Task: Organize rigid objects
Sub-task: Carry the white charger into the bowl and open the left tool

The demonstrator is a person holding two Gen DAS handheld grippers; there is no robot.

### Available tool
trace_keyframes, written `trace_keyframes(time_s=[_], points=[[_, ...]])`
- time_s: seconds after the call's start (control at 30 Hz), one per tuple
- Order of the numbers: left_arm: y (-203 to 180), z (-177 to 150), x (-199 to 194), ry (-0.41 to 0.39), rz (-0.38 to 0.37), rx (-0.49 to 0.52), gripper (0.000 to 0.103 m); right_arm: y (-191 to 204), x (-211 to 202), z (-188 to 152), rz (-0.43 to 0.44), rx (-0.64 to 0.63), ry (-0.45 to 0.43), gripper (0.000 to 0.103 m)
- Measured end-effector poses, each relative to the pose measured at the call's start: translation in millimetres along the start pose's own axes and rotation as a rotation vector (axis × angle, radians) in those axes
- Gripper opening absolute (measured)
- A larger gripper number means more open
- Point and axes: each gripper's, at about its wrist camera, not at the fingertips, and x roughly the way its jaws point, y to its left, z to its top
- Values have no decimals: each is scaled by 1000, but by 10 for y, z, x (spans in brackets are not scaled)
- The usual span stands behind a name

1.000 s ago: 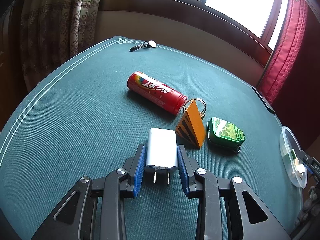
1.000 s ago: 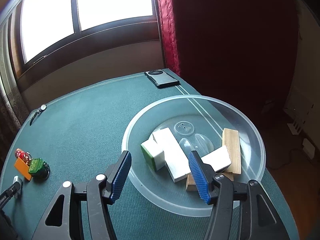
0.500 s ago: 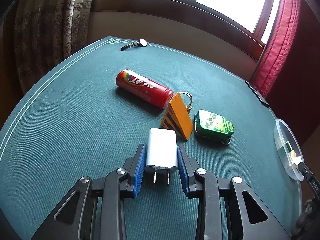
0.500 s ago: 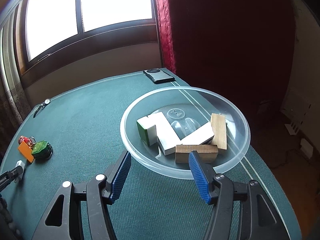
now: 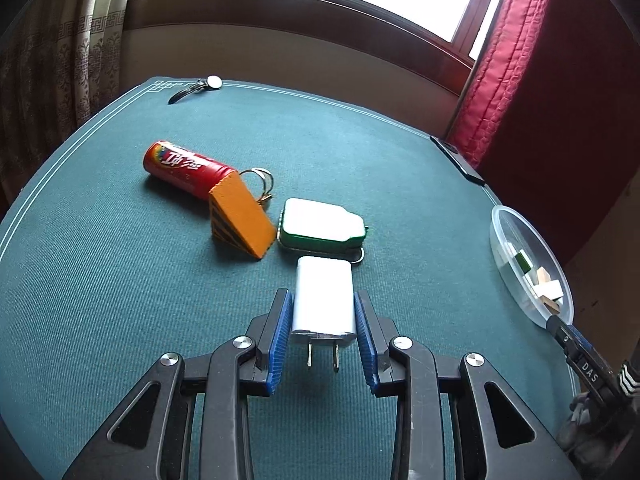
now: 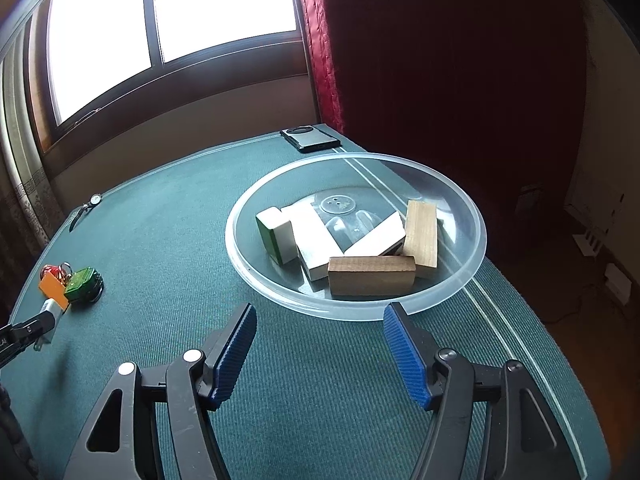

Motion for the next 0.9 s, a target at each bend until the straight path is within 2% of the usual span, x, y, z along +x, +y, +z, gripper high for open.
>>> trace_keyframes(time_s=[0.2, 0.9], points=[[-332, 47, 15, 10, -40, 55, 32, -158, -9, -118, -9, 10, 26, 70], [-1778, 146, 254, 103, -234, 247, 32, -347, -56, -265, 121, 93, 72, 70]])
